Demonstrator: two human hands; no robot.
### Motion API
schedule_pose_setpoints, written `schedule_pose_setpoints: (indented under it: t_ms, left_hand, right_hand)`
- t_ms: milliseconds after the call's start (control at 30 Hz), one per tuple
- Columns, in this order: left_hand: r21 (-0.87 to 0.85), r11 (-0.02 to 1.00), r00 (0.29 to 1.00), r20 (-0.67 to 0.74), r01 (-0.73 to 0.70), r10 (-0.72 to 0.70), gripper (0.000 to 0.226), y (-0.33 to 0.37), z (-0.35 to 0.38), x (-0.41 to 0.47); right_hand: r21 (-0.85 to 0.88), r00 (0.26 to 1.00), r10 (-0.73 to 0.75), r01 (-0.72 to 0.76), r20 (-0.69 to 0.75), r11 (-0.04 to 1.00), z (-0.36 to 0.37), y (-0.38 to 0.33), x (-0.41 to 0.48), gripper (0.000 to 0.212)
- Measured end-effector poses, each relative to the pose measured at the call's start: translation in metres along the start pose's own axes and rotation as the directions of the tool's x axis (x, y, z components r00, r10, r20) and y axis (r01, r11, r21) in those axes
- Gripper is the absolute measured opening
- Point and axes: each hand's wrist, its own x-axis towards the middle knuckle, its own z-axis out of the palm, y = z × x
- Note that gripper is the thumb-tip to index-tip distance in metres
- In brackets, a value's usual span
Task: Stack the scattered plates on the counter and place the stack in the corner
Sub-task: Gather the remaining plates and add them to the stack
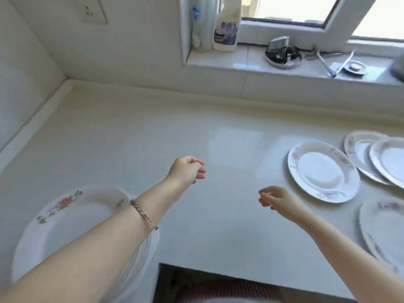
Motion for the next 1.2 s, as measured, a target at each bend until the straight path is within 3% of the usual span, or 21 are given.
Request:
schedule_pose_setpoints:
  t_ms: [167, 367, 467, 567, 633, 733, 833, 900, 1000, 1033, 1100, 1200]
  left_hand:
    - [0.062, 0.997, 0.994, 0.089, 0.052, -0.057, 0.025, 0.016, 0.126, 0.02]
    - [-0.068, 0.944, 0.94, 0.139, 0.322, -0.31, 0.011, 0.016, 0.275, 0.037]
    - [-0.113, 0.901, 0.9, 0.176, 0.42, -0.398, 0.035, 0.01, 0.328, 0.042]
    - [-0.273, 0.845, 0.888, 0.116, 0.46, -0.446, 0.043, 0.008, 0.361, 0.048]
    - [-0.353, 0.817, 0.88, 0.04, 0.456, -0.473, 0.041, 0.007, 0.373, 0.054]
    - [-0.403, 0.809, 0.872, -0.05, 0.428, -0.486, 0.041, 0.006, 0.379, 0.062]
    - [-0.411, 0.823, 0.884, -0.079, 0.392, -0.461, 0.041, 0.015, 0.379, 0.064]
    - [-0.369, 0.857, 0.9, -0.106, 0.36, -0.424, 0.04, 0.023, 0.377, 0.062]
    - [-0.323, 0.898, 0.913, -0.179, 0.298, -0.367, 0.032, 0.03, 0.375, 0.056]
    - [-0.309, 0.91, 0.917, -0.199, 0.276, -0.346, 0.026, 0.03, 0.374, 0.053]
    - [-0.303, 0.925, 0.928, -0.22, 0.229, -0.302, 0.017, 0.031, 0.368, 0.047]
    - [-0.345, 0.922, 0.941, -0.214, 0.177, -0.261, 0.018, 0.032, 0.356, 0.042]
  right_hand:
    - [0.037, 0.981, 0.079, -0.073, -0.179, 0.997, -0.111, 0.095, 0.006, 0.015]
    - [0.076, 0.948, 0.176, -0.161, -0.266, 0.984, -0.218, 0.197, 0.013, 0.016]
    - [0.127, 0.934, 0.242, -0.215, -0.264, 0.968, -0.253, 0.24, 0.012, 0.017]
    - [0.174, 0.905, 0.269, -0.222, -0.33, 0.959, -0.282, 0.265, 0.011, 0.014]
    - [0.329, 0.865, 0.326, -0.202, -0.381, 0.922, -0.297, 0.274, 0.016, 0.025]
    - [0.625, 0.765, 0.515, -0.194, -0.386, 0.756, -0.317, 0.29, 0.035, 0.034]
    - [0.845, 0.692, 0.662, -0.145, -0.286, 0.516, -0.336, 0.299, 0.06, 0.033]
    - [0.964, 0.737, 0.656, -0.024, -0.163, 0.266, -0.345, 0.297, 0.076, 0.043]
    - [0.988, 0.799, 0.601, 0.113, -0.03, -0.101, -0.352, 0.293, 0.097, 0.043]
    - [0.98, 0.798, 0.602, 0.121, -0.004, -0.155, -0.351, 0.295, 0.103, 0.042]
    - [0.983, 0.77, 0.637, 0.095, 0.028, -0.158, -0.348, 0.298, 0.11, 0.039]
    - [0.994, 0.735, 0.678, 0.097, -0.031, -0.059, -0.343, 0.303, 0.113, 0.039]
